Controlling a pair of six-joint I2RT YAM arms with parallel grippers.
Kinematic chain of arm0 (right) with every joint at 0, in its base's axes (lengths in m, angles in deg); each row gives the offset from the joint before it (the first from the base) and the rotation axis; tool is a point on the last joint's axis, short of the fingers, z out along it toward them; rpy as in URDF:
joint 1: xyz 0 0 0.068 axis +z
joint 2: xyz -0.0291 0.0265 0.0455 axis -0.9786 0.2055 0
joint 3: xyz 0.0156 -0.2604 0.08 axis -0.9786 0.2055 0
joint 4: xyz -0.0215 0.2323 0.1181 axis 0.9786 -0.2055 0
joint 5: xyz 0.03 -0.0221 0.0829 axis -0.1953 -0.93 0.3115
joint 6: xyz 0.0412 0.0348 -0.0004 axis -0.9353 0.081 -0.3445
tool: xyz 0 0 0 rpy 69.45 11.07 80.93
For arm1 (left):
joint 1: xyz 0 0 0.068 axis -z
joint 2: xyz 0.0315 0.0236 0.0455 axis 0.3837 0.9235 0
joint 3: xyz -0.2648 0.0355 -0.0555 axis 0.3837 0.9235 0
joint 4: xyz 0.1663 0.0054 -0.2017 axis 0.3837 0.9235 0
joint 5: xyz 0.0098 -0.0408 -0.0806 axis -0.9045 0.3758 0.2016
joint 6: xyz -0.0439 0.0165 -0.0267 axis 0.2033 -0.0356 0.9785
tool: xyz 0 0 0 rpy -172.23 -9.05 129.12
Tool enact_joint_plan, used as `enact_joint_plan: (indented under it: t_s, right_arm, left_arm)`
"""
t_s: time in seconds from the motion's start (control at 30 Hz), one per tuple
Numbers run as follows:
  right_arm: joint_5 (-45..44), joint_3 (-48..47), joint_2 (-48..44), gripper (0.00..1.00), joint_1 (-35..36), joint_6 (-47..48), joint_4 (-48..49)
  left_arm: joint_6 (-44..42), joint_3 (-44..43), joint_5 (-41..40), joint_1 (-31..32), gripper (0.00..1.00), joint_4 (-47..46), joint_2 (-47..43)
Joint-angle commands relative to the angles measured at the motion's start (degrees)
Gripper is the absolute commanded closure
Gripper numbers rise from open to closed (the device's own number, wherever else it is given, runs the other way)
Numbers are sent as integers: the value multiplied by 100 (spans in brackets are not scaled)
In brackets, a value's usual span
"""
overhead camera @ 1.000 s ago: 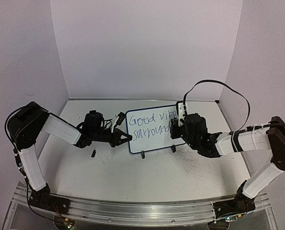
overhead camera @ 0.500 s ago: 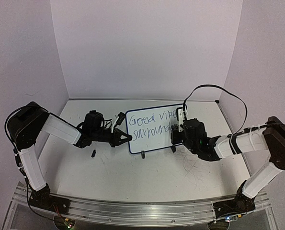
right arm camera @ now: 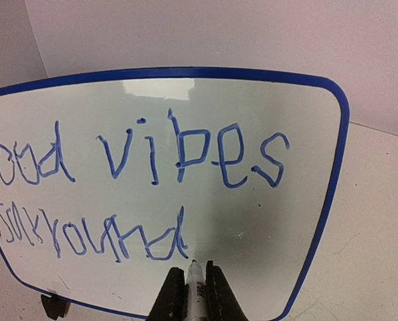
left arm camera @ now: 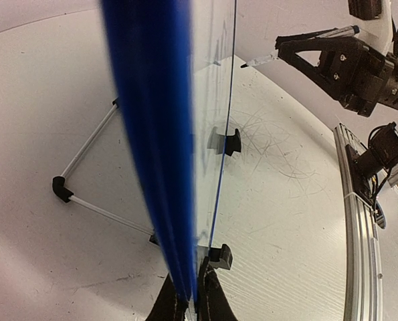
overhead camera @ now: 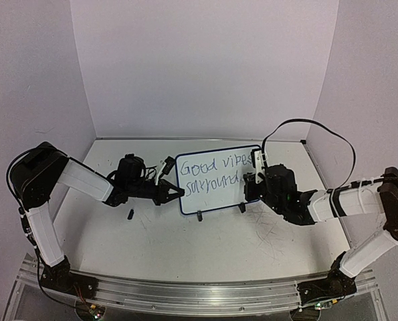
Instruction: Write a sentence on the whiteboard
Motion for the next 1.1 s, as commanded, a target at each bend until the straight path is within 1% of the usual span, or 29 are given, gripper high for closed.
enact_joint_plan:
  t_s: [0.0,0.27,0.43,0.5,0.63,0.7,0.77,0.83,0.97,1.07]
  right_arm:
    - [-40,9,-22,100,-29,-31,121]
    - [-206,-182,434,100,-86,47,452]
    - [-310,-269,459,100,-88,55,586]
    - [-236,-249,279,100,-88,-15,383]
    - [335,-119,-659,100,-79,-421,-509]
    - [568,-30,-1063,100,-80,-482,-903]
    - [620,27,-1476,100,-81,-450,-1267]
    - [459,8,-1795,100,-82,-312,-1503]
    - [124,-26,-2082,100,-105,-114,-1539]
    - [125,-68,-2092,100,-108,-36,-1376]
  left_arm:
    - [-261,12,-821,-132,100,325,-117]
    - [-261,14,-799,-131,100,334,-108]
    - [-262,7,-772,-131,100,339,-101]
    - [-270,17,-776,-131,100,342,-108]
    - [-278,11,-802,-131,100,351,-99]
    - [-278,8,-789,-130,100,387,-91]
    - [-287,-14,-740,-132,100,459,-88]
    - [-309,-95,-624,-132,100,687,-62]
    - [-231,-191,-262,-132,100,1109,-42]
    - [-202,-266,-221,-131,100,1451,-112]
